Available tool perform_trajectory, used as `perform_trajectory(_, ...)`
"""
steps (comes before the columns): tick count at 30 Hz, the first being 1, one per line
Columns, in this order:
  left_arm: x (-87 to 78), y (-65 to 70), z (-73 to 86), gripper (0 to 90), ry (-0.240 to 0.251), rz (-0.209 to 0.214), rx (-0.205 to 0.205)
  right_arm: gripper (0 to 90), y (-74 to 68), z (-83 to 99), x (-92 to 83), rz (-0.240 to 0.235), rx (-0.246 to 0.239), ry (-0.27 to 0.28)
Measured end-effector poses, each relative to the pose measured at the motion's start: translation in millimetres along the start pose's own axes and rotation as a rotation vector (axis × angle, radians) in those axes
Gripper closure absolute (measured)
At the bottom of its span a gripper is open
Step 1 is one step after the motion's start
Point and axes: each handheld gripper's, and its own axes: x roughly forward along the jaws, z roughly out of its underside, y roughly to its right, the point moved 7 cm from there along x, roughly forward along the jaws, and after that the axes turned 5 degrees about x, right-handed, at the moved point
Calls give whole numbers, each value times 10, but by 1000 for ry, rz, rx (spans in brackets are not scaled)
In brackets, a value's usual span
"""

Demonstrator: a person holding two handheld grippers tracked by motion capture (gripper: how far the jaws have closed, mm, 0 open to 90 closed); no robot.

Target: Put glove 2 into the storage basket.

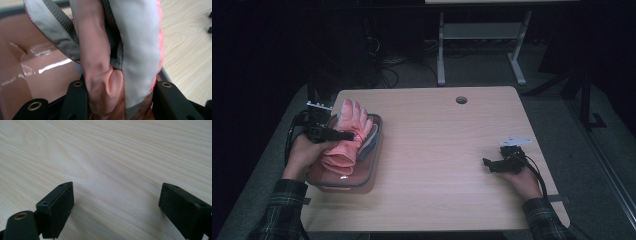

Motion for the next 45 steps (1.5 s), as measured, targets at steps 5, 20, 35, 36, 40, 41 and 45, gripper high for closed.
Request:
perform_trajectory(5, 123, -31, 70, 597, -30, 7, -16, 122, 0, 0, 0, 0, 0, 0)
perform_trajectory(20, 417, -86, 276, 503, -67, 41, -33, 122, 0, 0, 0, 0, 0, 0)
perform_trajectory(35, 149, -137, 141, 132, 8, -14, 13, 122, 1, -1, 0, 0, -1, 1)
perform_trajectory(36, 94, -155, 119, 132, 20, -33, 16, 122, 1, -1, 0, 0, -1, 1)
perform_trajectory(40, -16, -205, 95, 132, 36, -67, 21, 122, 0, -1, 0, 0, 0, 0)
perform_trajectory(41, -43, -216, 87, 132, 42, -73, 25, 122, 0, -1, 0, -1, 0, 0)
perform_trajectory(45, -153, -230, 54, 132, 64, -102, 32, 122, -1, 0, -1, 0, 2, -1)
